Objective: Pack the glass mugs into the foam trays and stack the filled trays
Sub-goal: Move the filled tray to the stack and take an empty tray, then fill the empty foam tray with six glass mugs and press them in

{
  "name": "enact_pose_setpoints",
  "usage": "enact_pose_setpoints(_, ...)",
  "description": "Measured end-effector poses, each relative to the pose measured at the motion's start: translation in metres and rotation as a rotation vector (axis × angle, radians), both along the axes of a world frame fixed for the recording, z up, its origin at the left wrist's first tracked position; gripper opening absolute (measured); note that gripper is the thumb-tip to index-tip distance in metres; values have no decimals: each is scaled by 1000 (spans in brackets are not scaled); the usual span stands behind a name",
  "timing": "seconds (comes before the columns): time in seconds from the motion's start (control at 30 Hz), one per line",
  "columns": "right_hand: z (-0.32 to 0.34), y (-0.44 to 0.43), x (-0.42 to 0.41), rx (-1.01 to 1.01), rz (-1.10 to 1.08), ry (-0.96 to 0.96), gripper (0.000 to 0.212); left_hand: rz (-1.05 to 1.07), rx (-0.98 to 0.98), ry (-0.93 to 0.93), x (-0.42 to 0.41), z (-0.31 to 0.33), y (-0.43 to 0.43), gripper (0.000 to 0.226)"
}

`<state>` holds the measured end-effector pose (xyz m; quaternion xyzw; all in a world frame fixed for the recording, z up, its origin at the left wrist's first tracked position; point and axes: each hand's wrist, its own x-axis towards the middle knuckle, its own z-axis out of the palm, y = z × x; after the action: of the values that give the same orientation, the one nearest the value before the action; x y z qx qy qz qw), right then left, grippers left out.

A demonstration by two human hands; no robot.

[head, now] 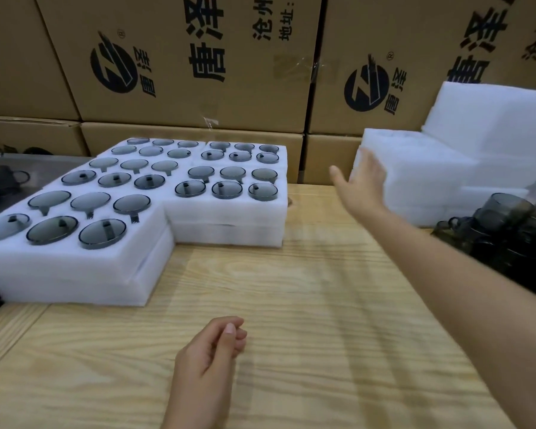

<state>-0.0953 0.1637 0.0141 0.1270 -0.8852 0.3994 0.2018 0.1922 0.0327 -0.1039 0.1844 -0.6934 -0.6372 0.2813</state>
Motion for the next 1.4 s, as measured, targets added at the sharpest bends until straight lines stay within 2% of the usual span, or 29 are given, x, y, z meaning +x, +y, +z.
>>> enact_pose_setpoints(0.07,16,42,-27,270,-162,13,76,4,-5,3,0,-1,0,28)
enact_pose_setpoints(0.17,22,92,-56,565,-190,-122,74,6,-12,15,0,-1,-1,27)
enact_pose_setpoints(0.27,21,109,-65,550,-129,-131,67,2,-7,16,-1,-2,-1,26)
enact_pose_setpoints(0.43,23,94,-66,588,-259,-60,59,11,-3,2,-2,-5,-3,28)
enact_pose_setpoints(0.53,22,89,-67,546,-326,-48,43,8,12,3,-3,-4,-4,28)
enact_pose_setpoints(0.63,24,87,-64,527,-333,11,37,13,3,18,-3,-3,-2,28)
enact_pose_setpoints(0.77,38,81,-40,302,-235,104,36,13,-3,22,-3,-2,-1,28)
enact_pose_setpoints(0.93,46,73,41,30,-78,238,35,-16,-28,4,-2,-1,-3,27)
enact_pose_setpoints(1.1,1,87,158,-102,27,361,31,-23,0,-3,-2,1,-3,24)
enact_pose_setpoints(1.23,-53,104,231,-157,92,321,29,19,79,43,-2,3,0,24)
enact_pose_setpoints(1.33,-84,123,256,-143,134,254,23,85,218,75,0,7,1,28)
enact_pose_setpoints(1.4,-94,133,261,-43,185,244,22,128,280,94,2,8,3,29)
